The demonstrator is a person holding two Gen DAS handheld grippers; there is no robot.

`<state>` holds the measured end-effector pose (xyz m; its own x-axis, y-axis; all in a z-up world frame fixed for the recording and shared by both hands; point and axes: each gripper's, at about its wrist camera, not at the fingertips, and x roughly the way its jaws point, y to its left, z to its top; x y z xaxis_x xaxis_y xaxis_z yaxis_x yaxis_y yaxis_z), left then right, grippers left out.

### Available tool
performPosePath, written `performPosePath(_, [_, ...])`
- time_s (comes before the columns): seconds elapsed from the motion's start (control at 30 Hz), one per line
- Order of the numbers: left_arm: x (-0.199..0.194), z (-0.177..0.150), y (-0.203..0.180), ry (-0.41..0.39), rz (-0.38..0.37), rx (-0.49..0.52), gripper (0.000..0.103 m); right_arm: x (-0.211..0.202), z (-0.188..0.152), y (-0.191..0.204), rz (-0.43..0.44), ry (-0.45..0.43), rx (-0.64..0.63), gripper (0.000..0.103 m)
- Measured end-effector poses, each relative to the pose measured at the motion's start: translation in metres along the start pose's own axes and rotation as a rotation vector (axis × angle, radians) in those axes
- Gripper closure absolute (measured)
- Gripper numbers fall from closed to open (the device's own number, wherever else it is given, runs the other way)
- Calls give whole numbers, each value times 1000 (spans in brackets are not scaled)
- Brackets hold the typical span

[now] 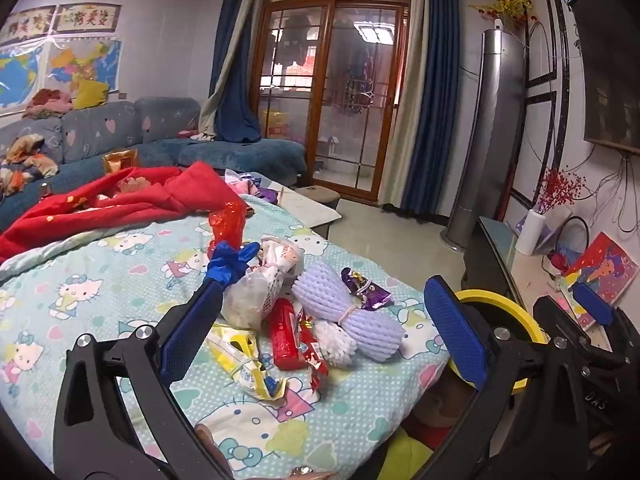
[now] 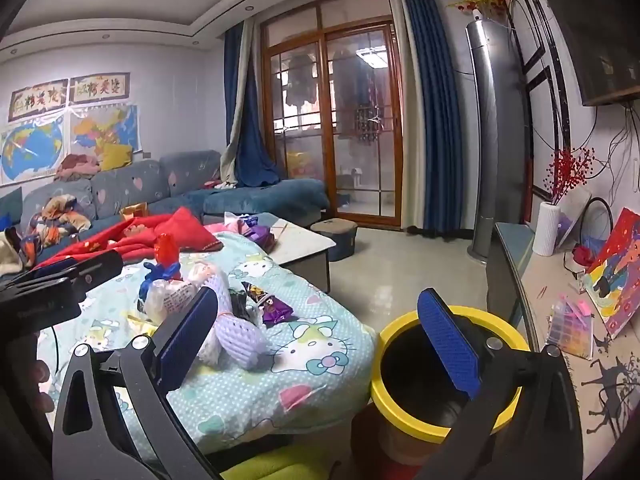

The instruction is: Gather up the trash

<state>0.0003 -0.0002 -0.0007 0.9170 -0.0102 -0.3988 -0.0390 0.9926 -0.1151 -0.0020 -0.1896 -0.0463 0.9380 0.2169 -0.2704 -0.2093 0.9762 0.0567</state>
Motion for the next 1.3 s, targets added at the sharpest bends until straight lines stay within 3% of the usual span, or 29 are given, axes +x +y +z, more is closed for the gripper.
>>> performPosePath(1.3, [-1, -2, -4, -5, -5, 4, 10, 2, -5, 4, -1, 13, -9, 6])
